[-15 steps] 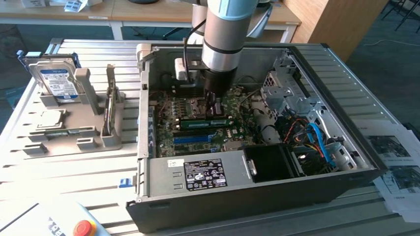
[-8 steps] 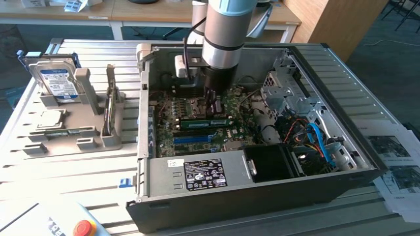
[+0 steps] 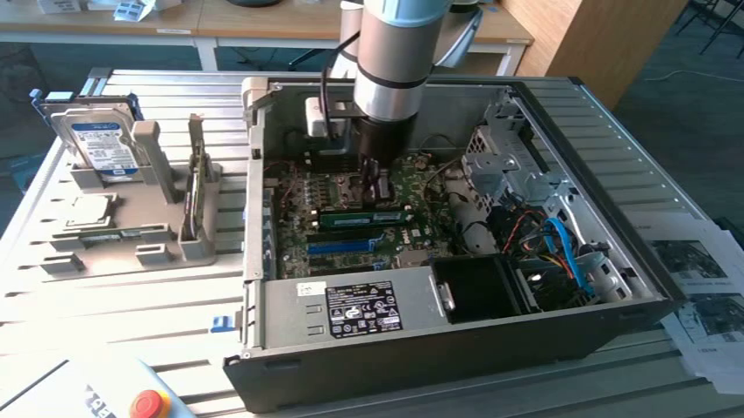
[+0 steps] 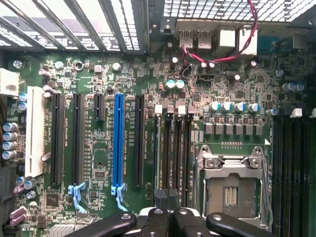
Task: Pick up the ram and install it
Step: 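Press down the ram until it locks into place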
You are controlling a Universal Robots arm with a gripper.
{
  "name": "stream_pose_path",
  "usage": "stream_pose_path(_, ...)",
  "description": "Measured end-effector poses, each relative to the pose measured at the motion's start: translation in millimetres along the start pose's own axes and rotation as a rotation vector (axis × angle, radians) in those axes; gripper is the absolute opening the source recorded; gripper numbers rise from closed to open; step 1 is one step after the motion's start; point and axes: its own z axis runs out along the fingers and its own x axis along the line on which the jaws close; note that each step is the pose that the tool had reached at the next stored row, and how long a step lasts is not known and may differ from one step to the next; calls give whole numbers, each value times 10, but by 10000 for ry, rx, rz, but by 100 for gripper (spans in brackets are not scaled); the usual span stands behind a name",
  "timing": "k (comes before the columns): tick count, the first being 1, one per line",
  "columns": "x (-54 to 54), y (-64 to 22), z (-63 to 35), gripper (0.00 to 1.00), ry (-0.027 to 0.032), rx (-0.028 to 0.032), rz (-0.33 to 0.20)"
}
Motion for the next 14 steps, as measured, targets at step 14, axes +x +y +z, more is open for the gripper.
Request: stream_pose_path(14,0,83,1,10,0,29,0)
